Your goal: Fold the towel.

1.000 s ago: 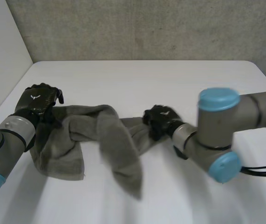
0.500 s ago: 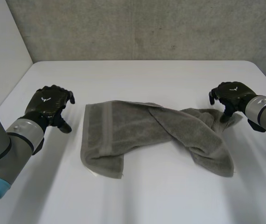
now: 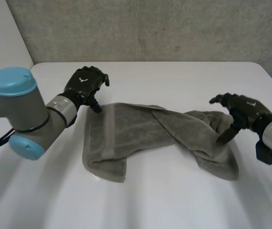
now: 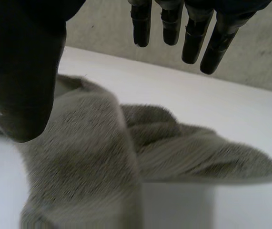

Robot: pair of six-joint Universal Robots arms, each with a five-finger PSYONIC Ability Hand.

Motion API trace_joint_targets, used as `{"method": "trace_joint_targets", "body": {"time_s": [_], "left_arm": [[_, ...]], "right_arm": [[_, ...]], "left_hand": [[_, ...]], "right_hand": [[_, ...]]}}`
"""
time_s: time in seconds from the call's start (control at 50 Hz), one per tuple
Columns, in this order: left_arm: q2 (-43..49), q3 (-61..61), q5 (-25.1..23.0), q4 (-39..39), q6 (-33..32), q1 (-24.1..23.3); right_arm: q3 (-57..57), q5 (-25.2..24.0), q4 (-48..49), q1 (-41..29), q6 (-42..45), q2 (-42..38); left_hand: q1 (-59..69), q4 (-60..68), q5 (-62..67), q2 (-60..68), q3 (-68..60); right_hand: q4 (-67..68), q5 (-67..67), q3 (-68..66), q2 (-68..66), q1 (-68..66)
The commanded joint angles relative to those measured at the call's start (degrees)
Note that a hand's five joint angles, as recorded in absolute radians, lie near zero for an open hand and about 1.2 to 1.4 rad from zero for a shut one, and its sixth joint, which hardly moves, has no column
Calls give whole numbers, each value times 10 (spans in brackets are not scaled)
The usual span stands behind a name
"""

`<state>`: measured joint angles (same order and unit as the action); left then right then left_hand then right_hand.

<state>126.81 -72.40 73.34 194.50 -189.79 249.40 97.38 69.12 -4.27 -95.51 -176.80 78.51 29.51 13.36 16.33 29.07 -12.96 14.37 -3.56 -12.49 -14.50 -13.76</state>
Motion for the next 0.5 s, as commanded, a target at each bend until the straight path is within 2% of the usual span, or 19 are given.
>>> {"method": "trace_joint_targets", "body": {"time_s": [0.02,0.1,0.22,0.26,0.3,0.32,0.36,0.38,0.4,0.5], "left_arm": [[84,81,-37,4,0,-5],[102,93,-43,6,0,-5],[115,88,-43,6,0,-6],[115,84,-41,6,0,-6],[111,70,-41,6,0,-6],[111,70,-41,6,0,-6],[105,57,-42,7,0,-5],[105,57,-42,7,0,-5],[100,52,-41,6,0,-5],[87,38,-42,7,0,-5]], "right_arm": [[33,5,34,-3,-5,-10],[42,8,58,-5,-17,-18],[19,7,70,-32,-66,-76],[13,7,70,-38,-71,-86],[6,7,73,-49,-72,-103],[6,7,73,-50,-72,-103],[12,6,81,-57,-71,-104],[12,6,81,-57,-71,-104],[18,3,83,-60,-65,-103],[47,-9,89,-74,-36,-79]], "left_hand": [[-35,-34,-3,-30,30],[-35,-34,-3,-30,30],[-35,-34,-3,-30,30],[-37,-34,-5,-32,30],[-37,-34,-5,-32,30],[-37,-34,-5,-32,30],[-38,-34,-6,-34,30],[-38,-34,-6,-34,30],[-38,-34,-6,-34,30],[-47,-34,-15,-42,30]], "right_hand": [[-44,36,25,45,38],[-44,36,25,45,38],[-44,36,25,45,38],[-44,-14,25,-5,-12],[-44,-237,25,-227,-235],[-44,-238,25,-228,-236],[-44,-531,25,-521,-529],[-44,-532,25,-523,-530],[-44,-640,25,-631,-638],[-44,-664,25,-655,-662]]}}
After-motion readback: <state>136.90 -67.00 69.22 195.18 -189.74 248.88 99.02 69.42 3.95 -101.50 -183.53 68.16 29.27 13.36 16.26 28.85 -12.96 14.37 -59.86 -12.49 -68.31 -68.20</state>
